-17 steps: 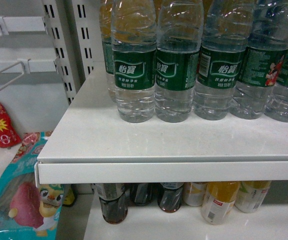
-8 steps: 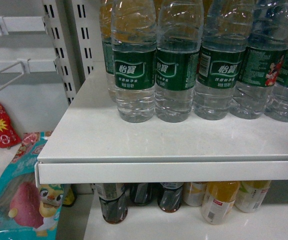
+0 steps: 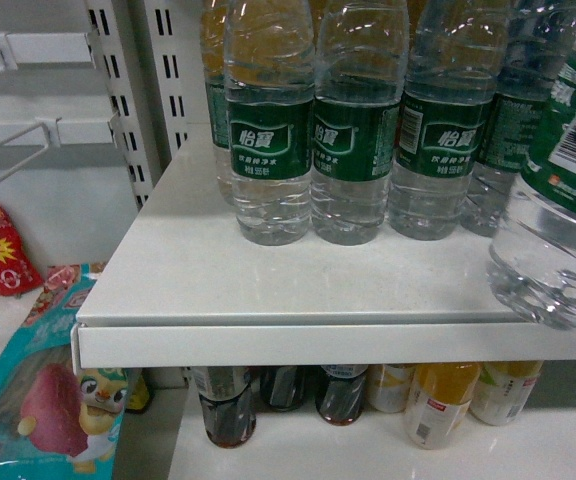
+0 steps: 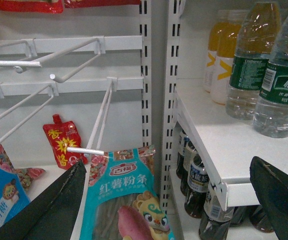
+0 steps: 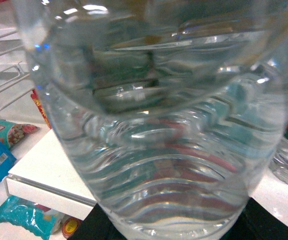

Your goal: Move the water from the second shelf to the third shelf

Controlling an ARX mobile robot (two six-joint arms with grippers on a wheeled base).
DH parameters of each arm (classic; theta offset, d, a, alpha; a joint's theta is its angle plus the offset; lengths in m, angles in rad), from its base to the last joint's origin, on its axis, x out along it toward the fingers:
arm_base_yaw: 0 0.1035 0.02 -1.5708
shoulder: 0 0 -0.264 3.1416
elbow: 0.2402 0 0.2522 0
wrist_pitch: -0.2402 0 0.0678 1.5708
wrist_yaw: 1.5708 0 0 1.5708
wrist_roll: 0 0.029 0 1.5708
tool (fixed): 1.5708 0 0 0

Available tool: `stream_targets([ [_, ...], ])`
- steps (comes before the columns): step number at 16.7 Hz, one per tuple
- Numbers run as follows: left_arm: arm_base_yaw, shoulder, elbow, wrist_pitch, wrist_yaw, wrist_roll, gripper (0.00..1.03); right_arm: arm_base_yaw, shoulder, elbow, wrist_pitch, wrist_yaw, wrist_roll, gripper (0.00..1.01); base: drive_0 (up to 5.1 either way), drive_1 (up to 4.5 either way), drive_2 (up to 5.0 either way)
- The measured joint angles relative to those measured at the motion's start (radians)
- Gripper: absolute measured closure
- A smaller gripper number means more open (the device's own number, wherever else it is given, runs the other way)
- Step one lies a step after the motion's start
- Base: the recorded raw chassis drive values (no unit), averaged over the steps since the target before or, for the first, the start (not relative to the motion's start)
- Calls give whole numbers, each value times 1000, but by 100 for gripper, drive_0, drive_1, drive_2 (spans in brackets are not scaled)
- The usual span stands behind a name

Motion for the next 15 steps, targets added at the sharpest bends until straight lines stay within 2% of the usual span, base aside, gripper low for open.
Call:
stream_targets([
  [3, 0, 0, 0, 0, 0, 0, 5, 43, 171, 68, 42, 0, 0, 62, 0, 0, 0],
  [7, 0, 0, 0, 0, 0, 0, 5, 44, 228, 118, 55, -3, -1, 62, 0, 0, 0],
  [15, 0, 0, 0, 0, 0, 0, 5, 40, 394, 171, 168, 9, 6, 62, 0, 0, 0],
])
